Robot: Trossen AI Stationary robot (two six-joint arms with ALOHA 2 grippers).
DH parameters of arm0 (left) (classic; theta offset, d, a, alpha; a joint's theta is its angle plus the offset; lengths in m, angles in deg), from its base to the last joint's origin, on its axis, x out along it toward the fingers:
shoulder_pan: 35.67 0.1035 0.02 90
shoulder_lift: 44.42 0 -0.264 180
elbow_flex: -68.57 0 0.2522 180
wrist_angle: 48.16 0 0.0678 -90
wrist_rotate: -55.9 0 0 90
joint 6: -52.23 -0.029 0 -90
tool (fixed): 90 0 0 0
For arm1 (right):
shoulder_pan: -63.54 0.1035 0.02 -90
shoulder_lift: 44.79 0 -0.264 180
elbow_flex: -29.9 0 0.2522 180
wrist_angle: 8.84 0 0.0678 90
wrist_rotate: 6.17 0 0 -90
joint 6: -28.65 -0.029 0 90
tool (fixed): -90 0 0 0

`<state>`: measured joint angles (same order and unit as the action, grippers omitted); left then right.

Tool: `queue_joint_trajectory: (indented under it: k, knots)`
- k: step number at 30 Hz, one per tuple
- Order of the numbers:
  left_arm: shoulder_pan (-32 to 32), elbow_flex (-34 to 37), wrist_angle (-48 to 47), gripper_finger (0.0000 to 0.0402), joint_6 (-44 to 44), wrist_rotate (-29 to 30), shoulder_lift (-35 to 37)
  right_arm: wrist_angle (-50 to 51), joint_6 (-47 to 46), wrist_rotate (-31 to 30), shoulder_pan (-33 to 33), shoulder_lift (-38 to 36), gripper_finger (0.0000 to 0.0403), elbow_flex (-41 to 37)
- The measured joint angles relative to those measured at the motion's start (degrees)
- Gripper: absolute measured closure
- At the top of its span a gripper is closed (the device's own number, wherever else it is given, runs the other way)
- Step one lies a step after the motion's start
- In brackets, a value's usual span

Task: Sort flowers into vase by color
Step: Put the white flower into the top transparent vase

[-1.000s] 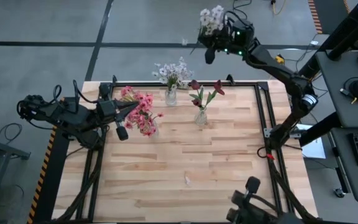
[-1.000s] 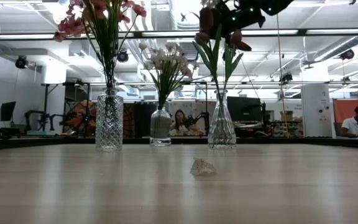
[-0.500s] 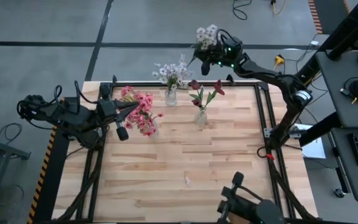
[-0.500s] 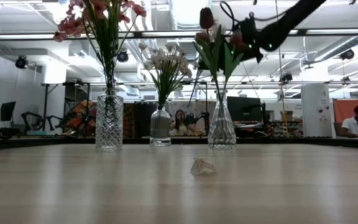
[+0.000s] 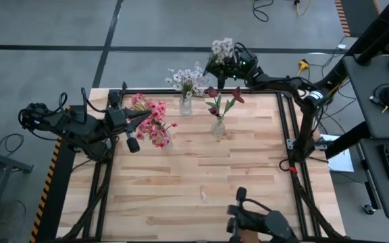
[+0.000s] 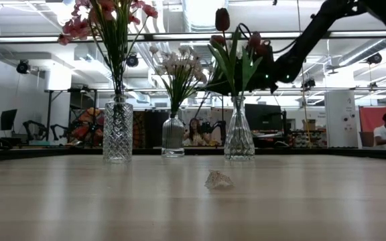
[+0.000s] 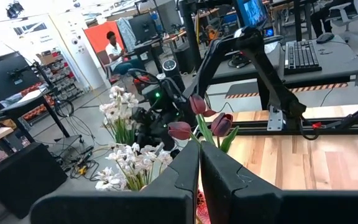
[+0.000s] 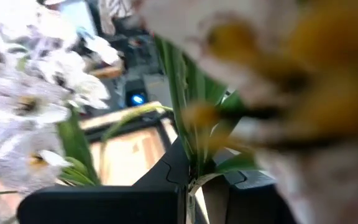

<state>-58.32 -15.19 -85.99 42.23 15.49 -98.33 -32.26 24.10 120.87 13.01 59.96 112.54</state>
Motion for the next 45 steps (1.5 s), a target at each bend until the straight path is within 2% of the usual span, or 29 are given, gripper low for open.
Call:
queue_joint_trajectory:
  k: [7,17,29,42,45]
  knots:
    - [0.0,0.0,0.0,0.0402,0.0,0.0,0.0,-10.4,-5.1,8.1,0.2,4.2,0.0385,0.0]
    - [0.0,0.0,0.0,0.0402,-0.2,0.0,0.3,-21.3,-11.5,12.7,0.9,10.2,0.0385,0.7]
    - [0.0,0.0,0.0,0.0402,-0.2,0.0,0.3,-21.9,-11.3,13.2,2.4,11.2,0.0385,1.1]
    - [0.0,0.0,0.0,0.0402,-0.1,0.0,0.2,-21.9,-12.5,16.3,3.9,11.2,0.0385,1.1]
    - [0.0,0.0,0.0,0.0402,0.0,0.0,0.2,-21.9,-13.5,18.7,3.8,11.2,0.0385,1.1]
